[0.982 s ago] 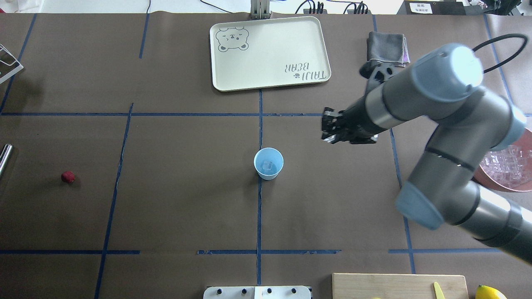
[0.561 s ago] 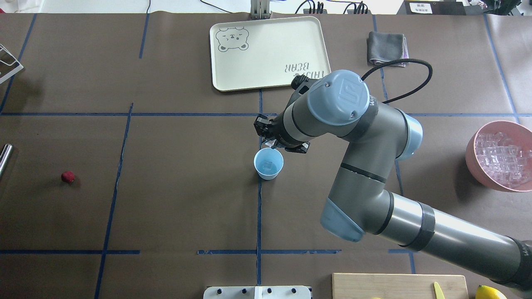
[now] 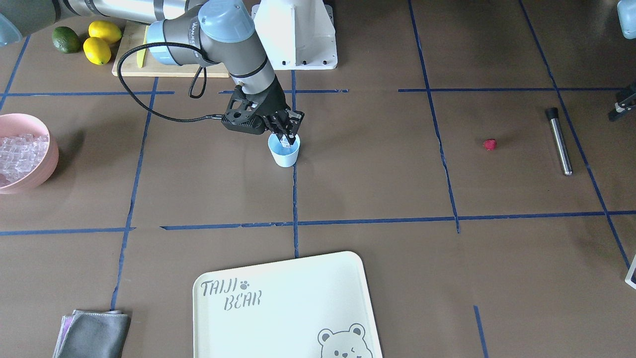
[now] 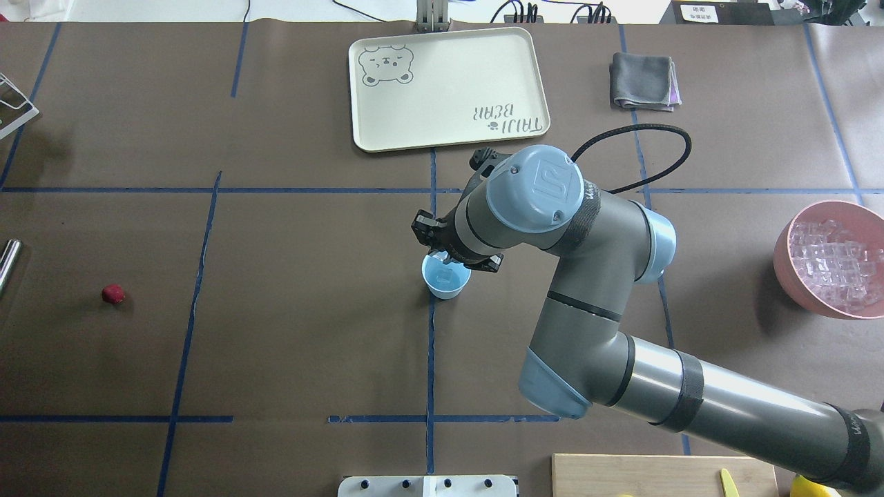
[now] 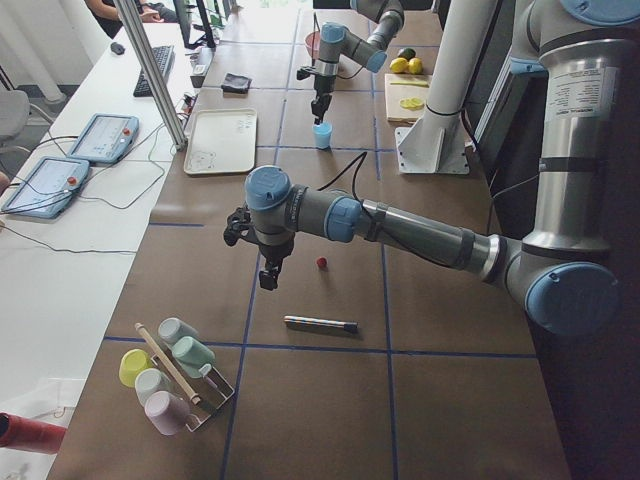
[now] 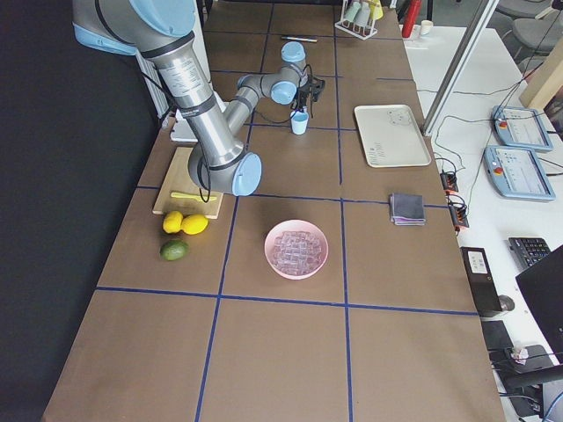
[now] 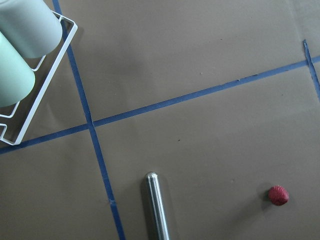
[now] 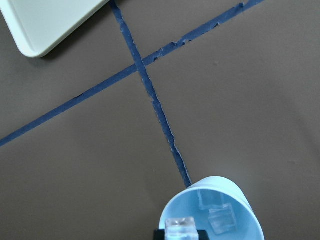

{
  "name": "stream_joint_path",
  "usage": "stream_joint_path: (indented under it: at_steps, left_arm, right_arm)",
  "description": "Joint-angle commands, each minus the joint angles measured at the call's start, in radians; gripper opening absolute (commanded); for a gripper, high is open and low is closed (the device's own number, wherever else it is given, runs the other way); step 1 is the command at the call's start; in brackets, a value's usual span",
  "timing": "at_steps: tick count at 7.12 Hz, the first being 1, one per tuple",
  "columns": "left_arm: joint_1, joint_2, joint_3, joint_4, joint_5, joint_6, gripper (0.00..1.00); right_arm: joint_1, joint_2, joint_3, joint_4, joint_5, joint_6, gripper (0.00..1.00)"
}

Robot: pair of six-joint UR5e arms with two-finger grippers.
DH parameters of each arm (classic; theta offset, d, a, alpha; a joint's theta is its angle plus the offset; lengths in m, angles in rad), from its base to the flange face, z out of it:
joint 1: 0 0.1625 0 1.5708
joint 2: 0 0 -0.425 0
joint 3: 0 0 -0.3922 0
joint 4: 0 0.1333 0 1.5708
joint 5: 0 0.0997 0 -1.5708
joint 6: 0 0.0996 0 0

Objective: Mash ice and strawberries in cup
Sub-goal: 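Drop the cube into the cup with the right gripper while the left reaches out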

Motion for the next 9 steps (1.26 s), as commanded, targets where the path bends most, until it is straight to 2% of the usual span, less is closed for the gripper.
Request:
stream_joint_path:
  at_steps: [1, 2, 4, 5, 6, 7, 9]
  left_arm:
    - [0.112, 0.004, 0.003, -0.133, 0.010, -0.226, 1.00]
    - [0.149, 0.004, 0.002, -0.137, 0.010, -0.246, 1.00]
    - [0.200, 0.004, 0.005, -0.169, 0.011, -0.307, 1.00]
    - [0.244, 0.005, 0.005, -0.205, 0.068, -0.356, 1.00]
    - [0.286, 0.007, 0.005, -0.230, 0.120, -0.413, 1.00]
    - [0.323, 0.005, 0.019, -0.239, 0.122, -0.439, 1.00]
    - [0.396, 0.002, 0.123, -0.380, 0.137, -0.508, 1.00]
  right_arm:
    - [-0.012, -0.014, -0.002, -0.001, 0.000, 0.000, 0.35]
    - [-0.018, -0.016, -0.002, -0.006, -0.003, 0.005, 0.99]
    - [0.002, -0.013, 0.011, -0.006, 0.000, 0.001, 1.00]
    - [0.035, -0.015, 0.040, -0.013, 0.018, -0.004, 1.00]
    - [0.114, -0.049, 0.108, -0.023, 0.099, -0.009, 1.00]
    - [0.211, -0.127, 0.179, -0.027, 0.198, -0.027, 1.00]
    - [0.362, -0.229, 0.238, -0.027, 0.337, -0.159, 1.00]
